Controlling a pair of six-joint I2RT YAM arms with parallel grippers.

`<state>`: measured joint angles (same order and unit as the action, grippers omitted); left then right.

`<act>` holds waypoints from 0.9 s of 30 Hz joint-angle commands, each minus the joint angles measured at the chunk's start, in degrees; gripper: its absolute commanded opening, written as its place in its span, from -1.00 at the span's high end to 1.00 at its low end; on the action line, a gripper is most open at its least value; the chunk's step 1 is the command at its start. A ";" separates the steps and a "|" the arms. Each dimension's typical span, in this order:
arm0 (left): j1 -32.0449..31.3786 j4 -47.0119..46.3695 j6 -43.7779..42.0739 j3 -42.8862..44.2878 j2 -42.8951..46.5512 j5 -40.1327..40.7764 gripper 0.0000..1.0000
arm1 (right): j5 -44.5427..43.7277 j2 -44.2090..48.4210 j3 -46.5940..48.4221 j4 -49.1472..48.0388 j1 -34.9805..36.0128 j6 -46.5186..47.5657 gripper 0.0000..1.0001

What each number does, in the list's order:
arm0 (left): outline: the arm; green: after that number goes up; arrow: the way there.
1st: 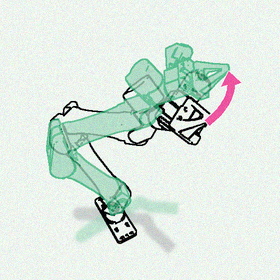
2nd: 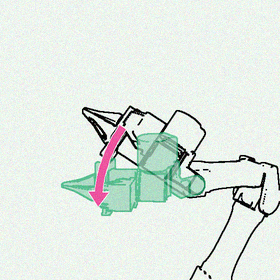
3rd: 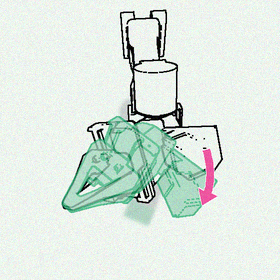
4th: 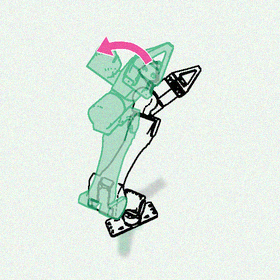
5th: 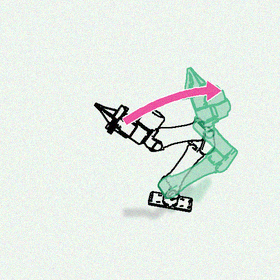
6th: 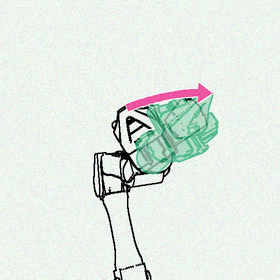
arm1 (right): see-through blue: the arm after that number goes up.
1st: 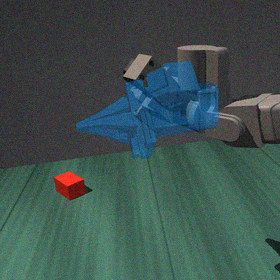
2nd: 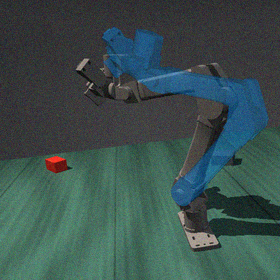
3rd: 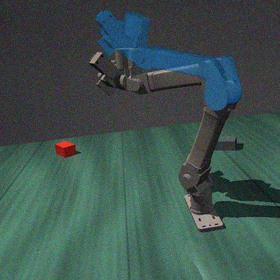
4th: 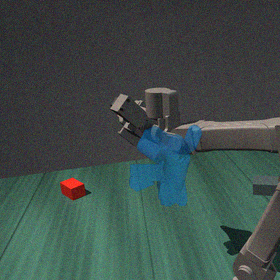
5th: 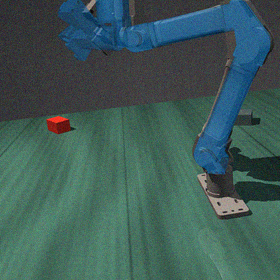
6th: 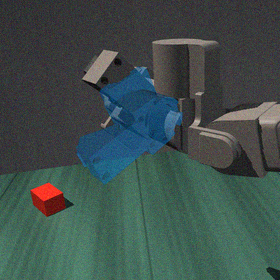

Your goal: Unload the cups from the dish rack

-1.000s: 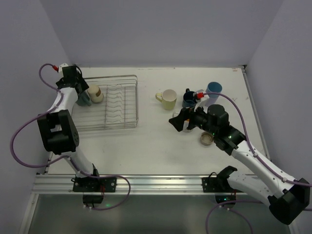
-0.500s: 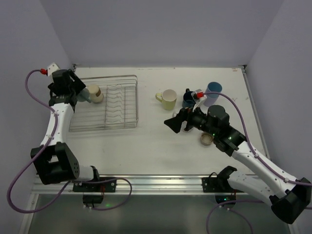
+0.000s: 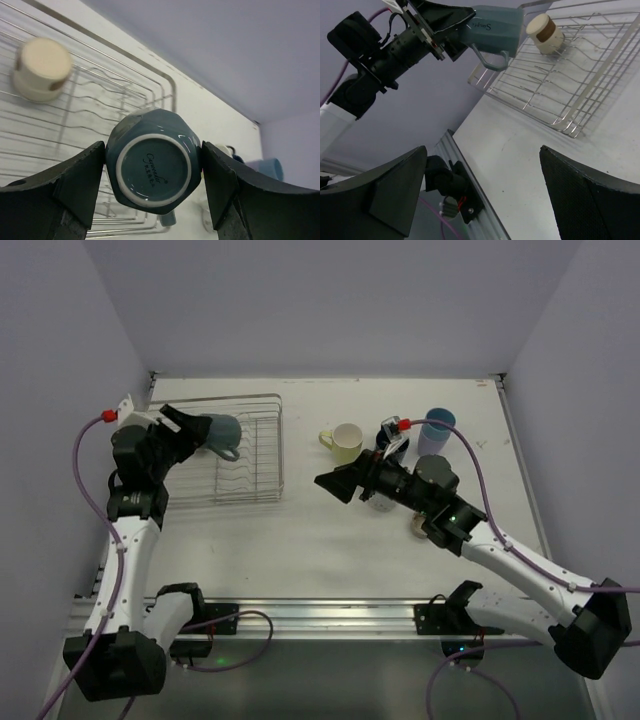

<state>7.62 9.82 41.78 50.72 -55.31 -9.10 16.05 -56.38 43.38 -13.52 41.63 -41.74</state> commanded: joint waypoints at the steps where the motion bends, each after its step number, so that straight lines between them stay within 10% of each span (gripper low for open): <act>1: -3.04 -15.17 9.61 -5.08 4.76 -13.91 1.00 | -1.81 -3.03 -0.31 -8.27 1.87 -5.89 -0.93; 20: -19.30 -48.31 30.82 -24.52 7.94 -25.09 1.00 | -6.83 -12.26 -5.06 -23.22 3.55 -20.40 -0.88; 27: -25.72 -51.57 32.05 -26.81 7.32 -23.59 1.00 | -4.81 -14.98 -5.14 -29.98 3.90 -22.95 -0.35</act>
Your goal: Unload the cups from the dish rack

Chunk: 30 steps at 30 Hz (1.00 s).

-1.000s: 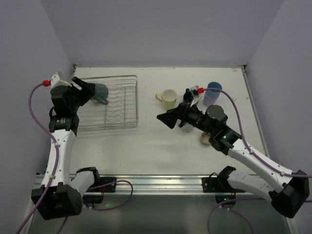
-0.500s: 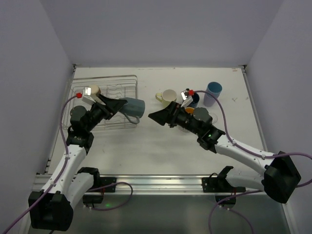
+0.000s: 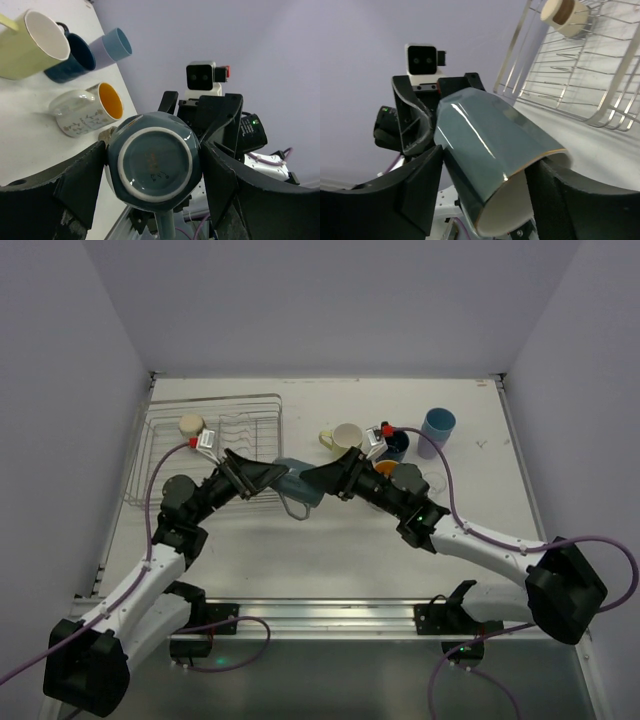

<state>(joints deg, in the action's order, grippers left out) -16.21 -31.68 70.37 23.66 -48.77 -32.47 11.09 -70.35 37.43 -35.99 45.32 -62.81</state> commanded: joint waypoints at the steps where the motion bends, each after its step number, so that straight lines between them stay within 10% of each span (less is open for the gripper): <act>1: -2.33 -10.15 3.46 0.16 0.87 0.21 1.00 | 0.77 -1.37 0.63 -9.87 0.21 -2.32 -0.29; 5: -4.01 -10.24 2.67 -0.19 0.70 0.13 0.88 | 0.77 -2.34 -1.65 -17.08 0.21 -5.21 0.30; 8: -4.01 -8.24 0.92 -0.11 1.31 0.21 0.12 | 0.16 -1.90 -3.59 -20.52 0.21 -5.66 0.99; 13: -3.92 11.83 -14.94 7.24 3.68 4.32 -0.84 | 0.16 2.48 -3.95 -11.87 0.21 -0.94 1.00; 21: -3.92 37.99 -34.83 20.10 4.74 22.52 -1.00 | -5.11 7.95 6.14 21.45 0.21 18.93 1.00; 30: -3.83 46.88 -42.59 26.08 -3.16 42.21 -1.00 | -12.05 -15.75 31.02 51.80 0.56 41.35 1.00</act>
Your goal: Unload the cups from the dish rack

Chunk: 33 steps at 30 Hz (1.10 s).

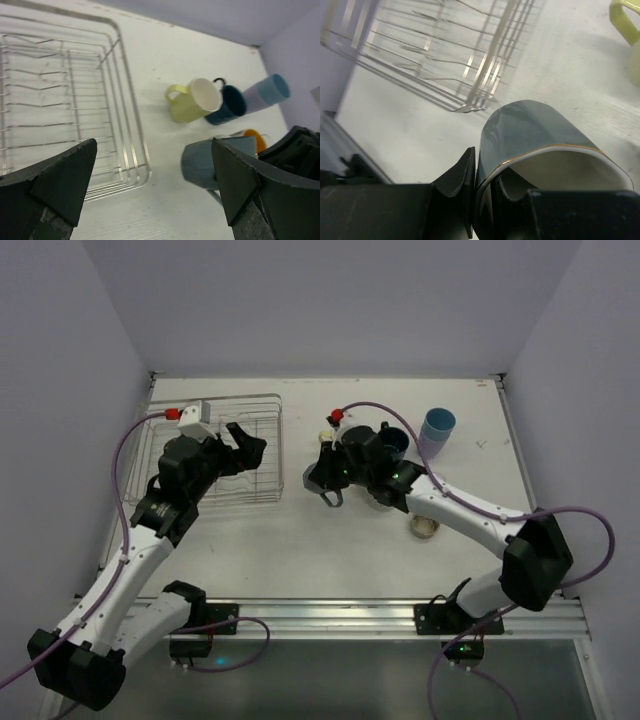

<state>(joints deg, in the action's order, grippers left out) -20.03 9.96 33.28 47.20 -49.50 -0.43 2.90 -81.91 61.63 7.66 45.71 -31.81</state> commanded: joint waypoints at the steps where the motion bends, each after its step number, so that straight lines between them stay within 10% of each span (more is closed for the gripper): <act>1: -0.01 5.08 -5.94 2.81 -3.23 13.23 -1.00 | -4.12 -5.79 8.32 10.16 0.25 11.41 1.00; 14: 15.72 2.88 -4.18 16.77 -25.81 11.14 -1.00 | -9.14 -23.19 21.86 18.97 3.15 17.57 0.98; 33: 21.97 3.41 -10.51 28.38 -48.59 20.55 -0.97 | -6.94 -13.20 16.60 16.25 3.33 15.91 -0.77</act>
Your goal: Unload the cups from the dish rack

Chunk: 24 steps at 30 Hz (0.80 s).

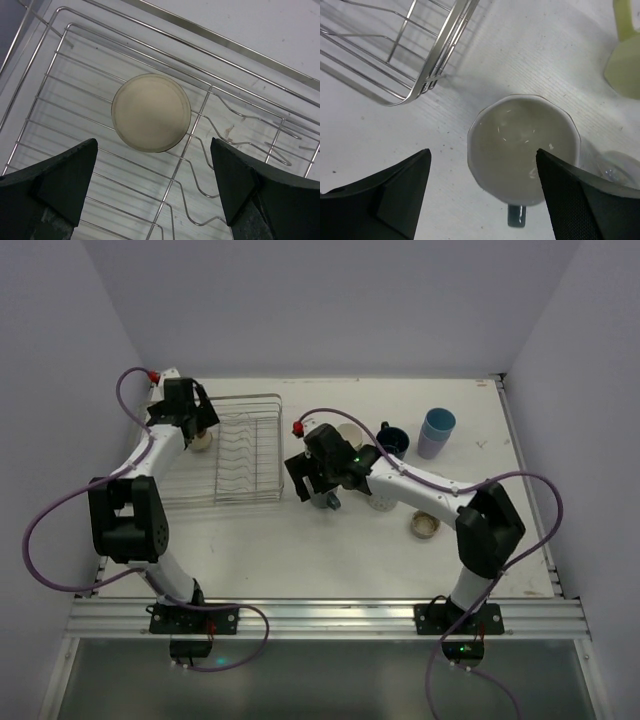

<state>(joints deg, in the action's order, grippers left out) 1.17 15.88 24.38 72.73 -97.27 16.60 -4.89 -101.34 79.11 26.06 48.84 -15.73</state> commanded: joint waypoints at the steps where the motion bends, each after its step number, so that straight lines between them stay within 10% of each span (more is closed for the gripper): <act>1: 0.85 -2.69 -1.88 3.29 -1.33 3.53 -0.96 | 1.28 8.24 -2.11 -2.59 0.29 -0.44 -0.80; 11: 2.08 -4.63 -2.50 5.41 -6.88 1.86 -0.36 | 3.12 22.83 -10.11 -5.67 0.29 -2.46 -0.87; 16: 2.70 -4.10 -1.01 3.92 -4.34 1.51 0.52 | 7.16 31.80 -14.85 -10.67 0.29 -5.27 -0.97; 24: 2.52 -9.72 8.57 -13.27 19.64 -12.34 0.82 | 14.81 44.47 -27.42 -32.79 0.29 -18.97 -0.98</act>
<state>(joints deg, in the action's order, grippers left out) 3.38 12.62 27.18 64.64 -89.03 12.16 5.87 -58.54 55.42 6.52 48.86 -26.94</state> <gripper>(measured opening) 0.630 0.990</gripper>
